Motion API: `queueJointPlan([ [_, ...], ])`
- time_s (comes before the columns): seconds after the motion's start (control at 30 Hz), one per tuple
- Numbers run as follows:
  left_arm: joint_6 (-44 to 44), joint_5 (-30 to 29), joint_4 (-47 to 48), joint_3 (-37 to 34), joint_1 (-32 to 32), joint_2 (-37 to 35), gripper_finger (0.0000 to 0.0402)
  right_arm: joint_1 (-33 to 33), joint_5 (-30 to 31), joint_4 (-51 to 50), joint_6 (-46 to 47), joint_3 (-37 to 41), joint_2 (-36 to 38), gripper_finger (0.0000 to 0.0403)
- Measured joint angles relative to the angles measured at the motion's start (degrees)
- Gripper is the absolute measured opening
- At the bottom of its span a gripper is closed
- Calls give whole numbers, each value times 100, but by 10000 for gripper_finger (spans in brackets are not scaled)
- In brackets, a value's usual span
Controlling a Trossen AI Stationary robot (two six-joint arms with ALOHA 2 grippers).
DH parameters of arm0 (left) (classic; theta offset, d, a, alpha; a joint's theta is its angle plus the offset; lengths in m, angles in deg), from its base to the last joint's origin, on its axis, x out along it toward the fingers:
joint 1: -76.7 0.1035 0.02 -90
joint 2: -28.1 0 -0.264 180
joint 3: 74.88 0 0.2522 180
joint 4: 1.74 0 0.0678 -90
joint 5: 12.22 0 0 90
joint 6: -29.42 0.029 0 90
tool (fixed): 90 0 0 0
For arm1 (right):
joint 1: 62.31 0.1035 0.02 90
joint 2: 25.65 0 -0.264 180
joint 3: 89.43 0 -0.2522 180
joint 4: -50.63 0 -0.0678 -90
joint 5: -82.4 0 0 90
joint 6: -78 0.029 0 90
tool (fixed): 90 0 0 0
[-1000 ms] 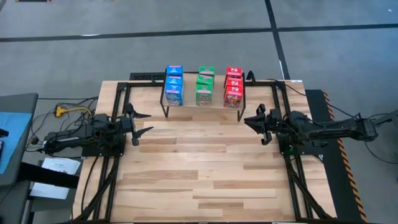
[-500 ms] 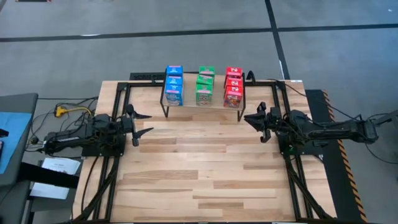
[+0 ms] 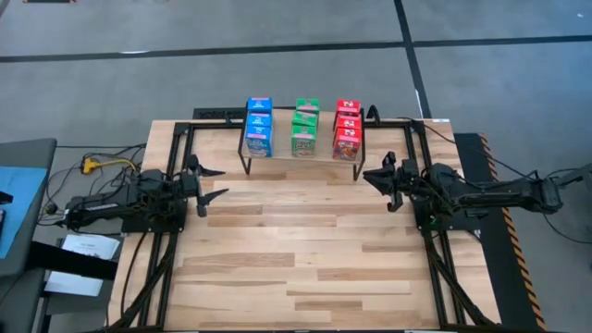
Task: Stack cereal on shelf
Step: Return to Home Position
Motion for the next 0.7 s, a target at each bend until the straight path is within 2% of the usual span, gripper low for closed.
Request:
queueJointPlan([
  [0.37, 333, -894, 15, 0, 0, -2, 238, 0, 0, -787, 0, 0, -2, 82],
  [0.7, 93, -953, 114, 0, 0, -1, 238, 0, 0, -2385, 0, 0, 1, 82],
])
